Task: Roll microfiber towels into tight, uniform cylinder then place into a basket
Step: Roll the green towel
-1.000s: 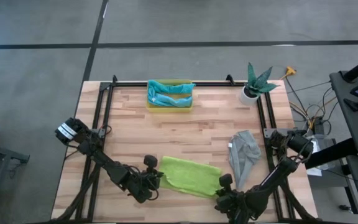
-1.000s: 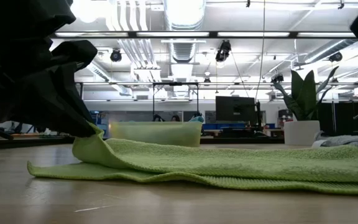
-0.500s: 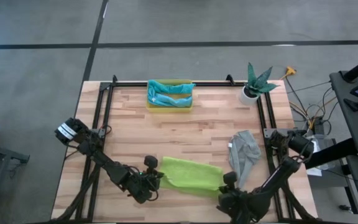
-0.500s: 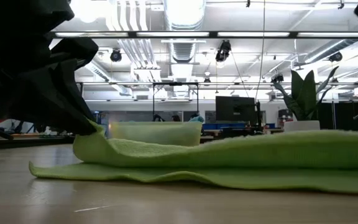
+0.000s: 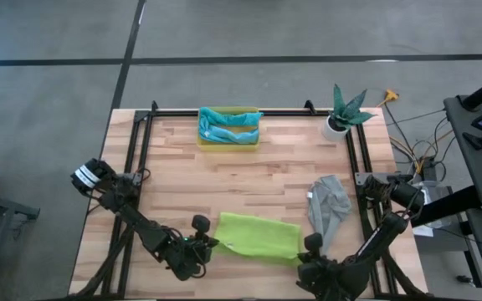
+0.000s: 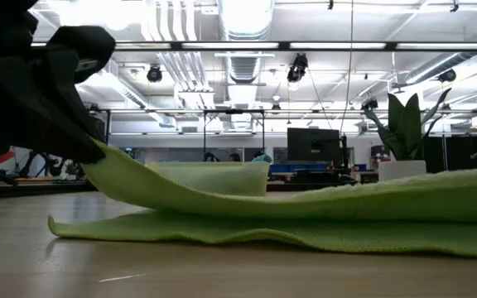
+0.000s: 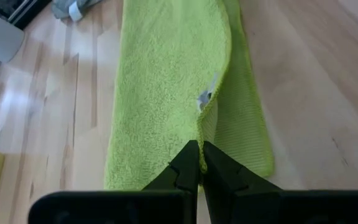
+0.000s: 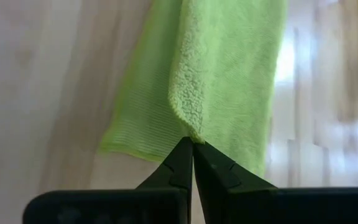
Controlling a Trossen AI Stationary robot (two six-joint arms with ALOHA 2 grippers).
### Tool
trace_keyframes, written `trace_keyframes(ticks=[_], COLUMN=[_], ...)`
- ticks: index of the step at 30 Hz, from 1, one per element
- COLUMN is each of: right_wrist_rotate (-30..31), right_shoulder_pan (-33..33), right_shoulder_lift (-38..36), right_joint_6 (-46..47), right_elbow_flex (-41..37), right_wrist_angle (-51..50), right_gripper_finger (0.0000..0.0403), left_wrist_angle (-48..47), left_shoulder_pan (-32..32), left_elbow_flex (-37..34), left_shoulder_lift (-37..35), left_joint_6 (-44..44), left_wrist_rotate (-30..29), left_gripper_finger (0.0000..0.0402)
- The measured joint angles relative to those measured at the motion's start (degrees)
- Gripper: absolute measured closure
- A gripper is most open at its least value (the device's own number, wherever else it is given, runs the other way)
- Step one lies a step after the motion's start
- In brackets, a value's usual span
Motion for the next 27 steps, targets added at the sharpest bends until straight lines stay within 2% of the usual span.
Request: trace_keyframes(ticks=[8, 13, 22, 27], right_wrist_rotate=[1.3, -3.4, -4.8, -8.7], right_shoulder_pan=[0.2, 0.3, 0.3, 0.2], right_shoulder_lift=[0.0, 0.0, 0.0, 0.0], right_joint_6=[6.4, 6.8, 4.3, 4.3], right_elbow_flex=[0.0, 0.0, 0.0, -0.1], right_wrist_angle=[-5.8, -3.9, 1.7, 1.9], right_gripper_finger=[0.0394, 0.0394, 0.0394, 0.0394], left_wrist_angle=[0.1, 0.4, 2.3, 3.7], left_shoulder_pan=[-0.1, 0.0, 0.0, 0.0], left_elbow_flex=[0.0, -0.1, -0.2, -0.2], left_shoulder_lift=[0.0, 0.3, 3.2, 3.7], left_joint_6=[0.0, -0.1, -0.1, 0.6], left_wrist_rotate=[-0.8, 0.1, 5.1, 5.8], left_gripper_finger=[0.0402, 0.0402, 0.0402, 0.0402])
